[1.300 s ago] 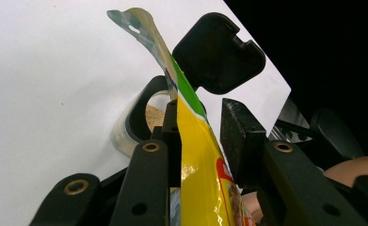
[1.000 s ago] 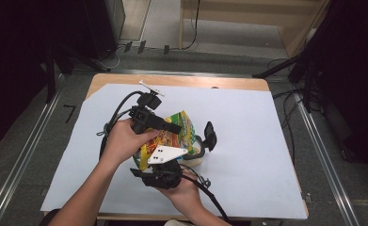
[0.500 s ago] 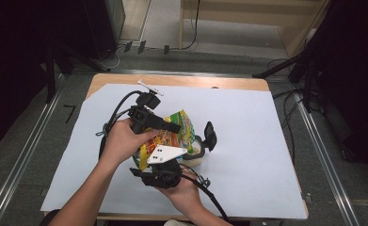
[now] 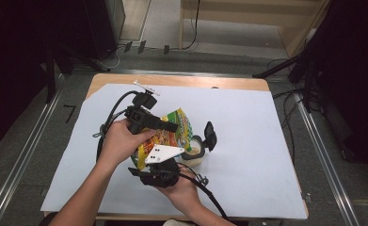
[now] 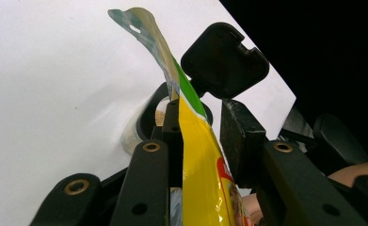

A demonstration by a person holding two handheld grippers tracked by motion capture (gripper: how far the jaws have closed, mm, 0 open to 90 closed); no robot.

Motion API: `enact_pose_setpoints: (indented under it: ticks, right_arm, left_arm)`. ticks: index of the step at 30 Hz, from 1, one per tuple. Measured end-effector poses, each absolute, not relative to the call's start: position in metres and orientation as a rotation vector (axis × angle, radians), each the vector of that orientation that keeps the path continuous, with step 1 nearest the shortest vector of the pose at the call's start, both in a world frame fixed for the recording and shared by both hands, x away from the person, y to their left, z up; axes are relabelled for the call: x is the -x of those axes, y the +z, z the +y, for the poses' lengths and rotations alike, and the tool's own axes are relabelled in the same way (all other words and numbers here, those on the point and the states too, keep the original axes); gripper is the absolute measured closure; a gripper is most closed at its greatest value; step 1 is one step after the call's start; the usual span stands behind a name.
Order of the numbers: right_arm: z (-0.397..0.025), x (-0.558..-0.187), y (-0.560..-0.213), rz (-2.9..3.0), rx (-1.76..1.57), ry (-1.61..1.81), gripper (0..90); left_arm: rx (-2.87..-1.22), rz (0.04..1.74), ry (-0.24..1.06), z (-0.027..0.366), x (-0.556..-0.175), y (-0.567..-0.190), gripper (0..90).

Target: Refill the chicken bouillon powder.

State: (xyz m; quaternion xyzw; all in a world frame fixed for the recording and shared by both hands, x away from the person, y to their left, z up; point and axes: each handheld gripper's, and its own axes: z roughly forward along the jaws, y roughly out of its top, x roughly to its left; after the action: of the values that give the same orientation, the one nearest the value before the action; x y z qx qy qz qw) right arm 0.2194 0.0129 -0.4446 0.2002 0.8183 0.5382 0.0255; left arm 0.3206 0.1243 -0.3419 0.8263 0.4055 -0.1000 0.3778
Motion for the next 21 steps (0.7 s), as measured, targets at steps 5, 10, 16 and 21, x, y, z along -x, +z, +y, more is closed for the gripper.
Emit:
enact_pose_setpoints:
  ticks: [5,10,16,21]
  right_arm:
    - [0.014,-0.2203,-0.4448,2.537,-0.607,1.665,69.1]
    - [0.0151,-0.2216,-0.445,2.554,-0.623,1.682,69.1]
    - [0.0148,-0.2213,-0.4448,2.56,-0.635,1.674,69.1]
    - [0.0132,-0.2225,-0.4466,2.566,-0.64,1.672,69.1]
  left_arm:
    - [-2.104,1.044,-0.246,0.1262,-0.3196,-0.3416,72.3]
    - [-2.104,1.049,-0.25,0.1271,-0.3198,-0.3422,72.2]
    - [-2.103,1.051,-0.266,0.1269,-0.3213,-0.3435,72.2]
    - [-2.105,1.051,-0.278,0.1246,-0.323,-0.3461,72.2]
